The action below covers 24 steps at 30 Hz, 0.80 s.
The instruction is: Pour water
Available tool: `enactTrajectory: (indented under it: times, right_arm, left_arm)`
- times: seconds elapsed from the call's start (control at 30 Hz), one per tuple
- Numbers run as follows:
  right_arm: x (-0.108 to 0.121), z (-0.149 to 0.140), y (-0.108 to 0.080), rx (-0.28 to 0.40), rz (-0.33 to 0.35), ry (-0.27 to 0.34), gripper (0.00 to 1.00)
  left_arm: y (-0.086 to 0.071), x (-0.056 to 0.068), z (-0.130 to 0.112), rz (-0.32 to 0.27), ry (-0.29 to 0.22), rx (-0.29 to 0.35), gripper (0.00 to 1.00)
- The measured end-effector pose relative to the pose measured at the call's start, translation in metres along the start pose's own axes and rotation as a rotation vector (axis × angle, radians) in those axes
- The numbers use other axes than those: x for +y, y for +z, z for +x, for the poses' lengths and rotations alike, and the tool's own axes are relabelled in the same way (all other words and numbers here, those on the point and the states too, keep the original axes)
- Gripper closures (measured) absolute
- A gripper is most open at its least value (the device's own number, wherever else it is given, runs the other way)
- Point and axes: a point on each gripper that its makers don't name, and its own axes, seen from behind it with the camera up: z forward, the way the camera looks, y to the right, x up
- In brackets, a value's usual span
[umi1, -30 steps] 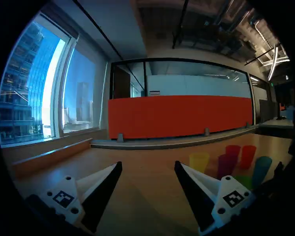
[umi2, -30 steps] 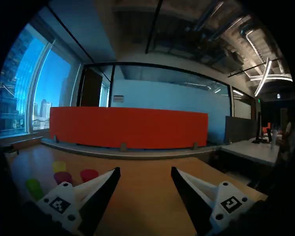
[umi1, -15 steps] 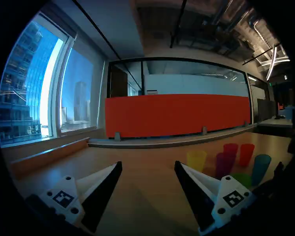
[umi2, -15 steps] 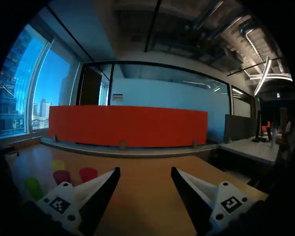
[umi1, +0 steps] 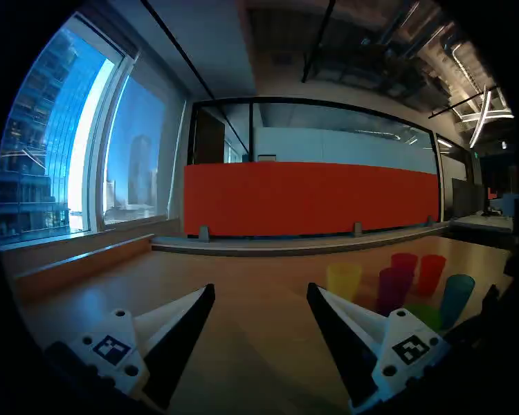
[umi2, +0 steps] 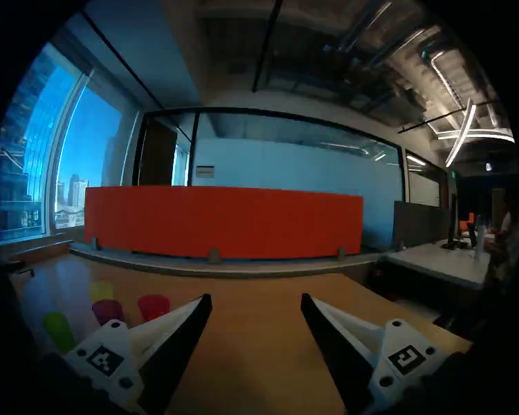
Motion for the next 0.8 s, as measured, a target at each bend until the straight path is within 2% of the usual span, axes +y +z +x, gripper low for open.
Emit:
enactTrajectory:
  times: [0.8]
  right_arm:
    - [0.0018,-0.0010,-0.0044,0.008,0.006,-0.007,0.00]
  left_arm:
    - [0.0005,0.0001,-0.0015,-0.005,0.002,-0.003,0.01]
